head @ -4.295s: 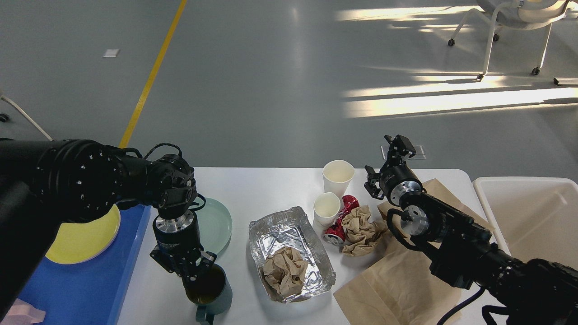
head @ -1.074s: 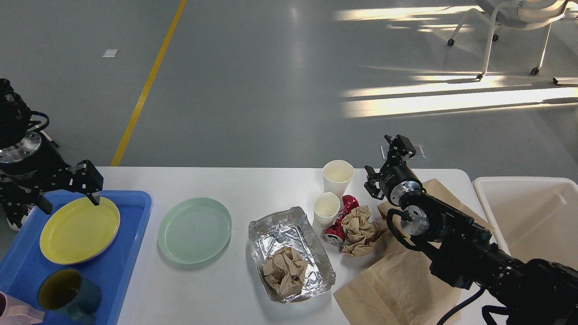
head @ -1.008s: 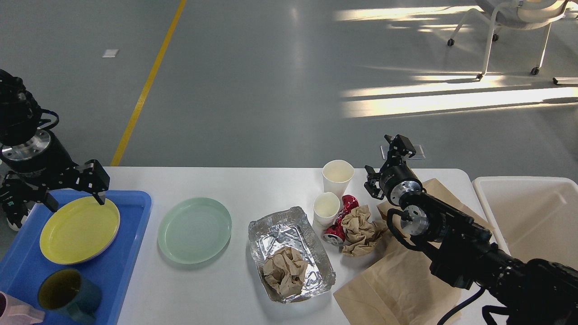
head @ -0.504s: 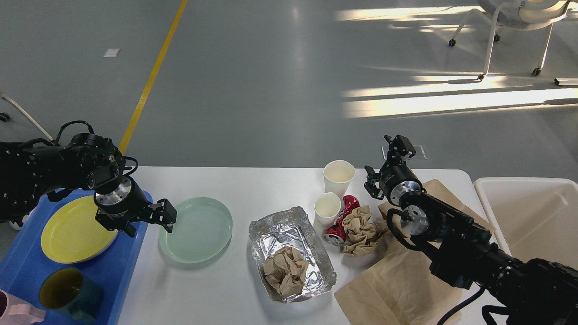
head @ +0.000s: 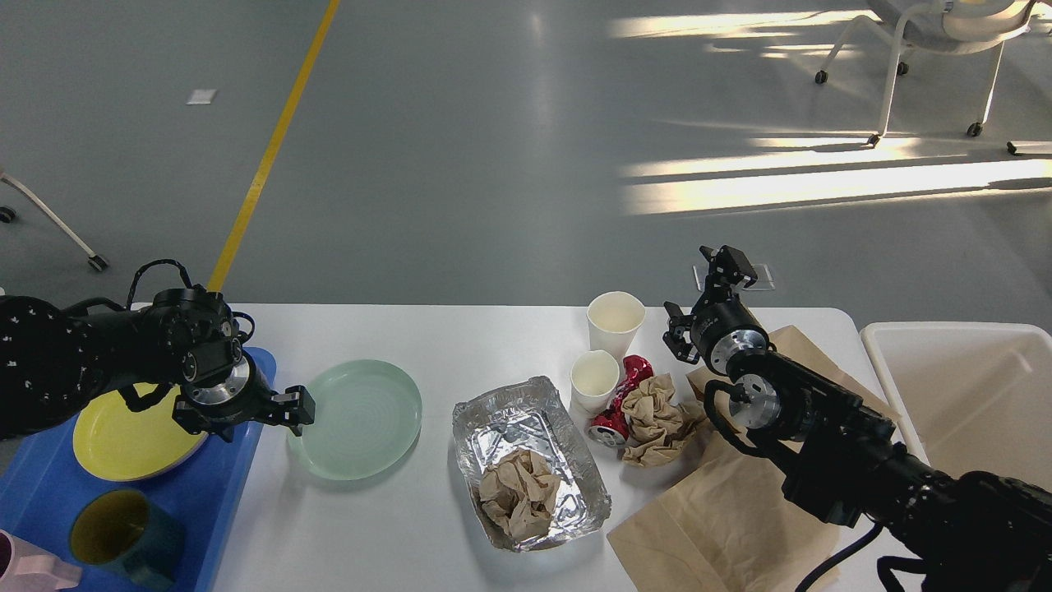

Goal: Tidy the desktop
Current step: 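Move the left gripper to the edge of the pale green plate, then grip the pale green plate rim with the left gripper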

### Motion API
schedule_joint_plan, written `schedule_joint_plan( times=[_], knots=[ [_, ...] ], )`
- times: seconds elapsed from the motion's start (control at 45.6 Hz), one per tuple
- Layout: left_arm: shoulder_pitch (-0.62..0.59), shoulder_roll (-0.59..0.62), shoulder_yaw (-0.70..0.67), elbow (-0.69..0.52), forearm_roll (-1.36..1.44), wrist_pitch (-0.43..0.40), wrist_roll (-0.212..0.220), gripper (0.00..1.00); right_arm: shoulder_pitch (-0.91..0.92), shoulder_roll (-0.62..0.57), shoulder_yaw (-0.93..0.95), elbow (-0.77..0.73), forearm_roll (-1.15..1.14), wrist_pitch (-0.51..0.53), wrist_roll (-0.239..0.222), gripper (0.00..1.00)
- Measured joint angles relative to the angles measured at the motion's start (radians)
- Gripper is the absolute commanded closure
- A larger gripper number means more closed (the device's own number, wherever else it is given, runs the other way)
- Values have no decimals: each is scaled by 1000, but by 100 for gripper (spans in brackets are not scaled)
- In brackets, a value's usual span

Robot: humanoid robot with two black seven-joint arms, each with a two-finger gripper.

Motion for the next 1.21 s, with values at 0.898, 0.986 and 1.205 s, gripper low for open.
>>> schedule_joint_plan(
  times=[0.898, 0.986, 1.205],
  knots=[
    [70, -14, -132, 15, -1, 77, 7, 10, 0, 0, 0, 0, 0, 0, 0, 0],
    [79, -18, -132, 15, -1, 98, 7, 10, 0, 0, 0, 0, 0, 0, 0, 0],
    [98, -20, -134, 14, -1, 135, 7, 18, 0, 0, 0, 0, 0, 0, 0, 0]
  ],
)
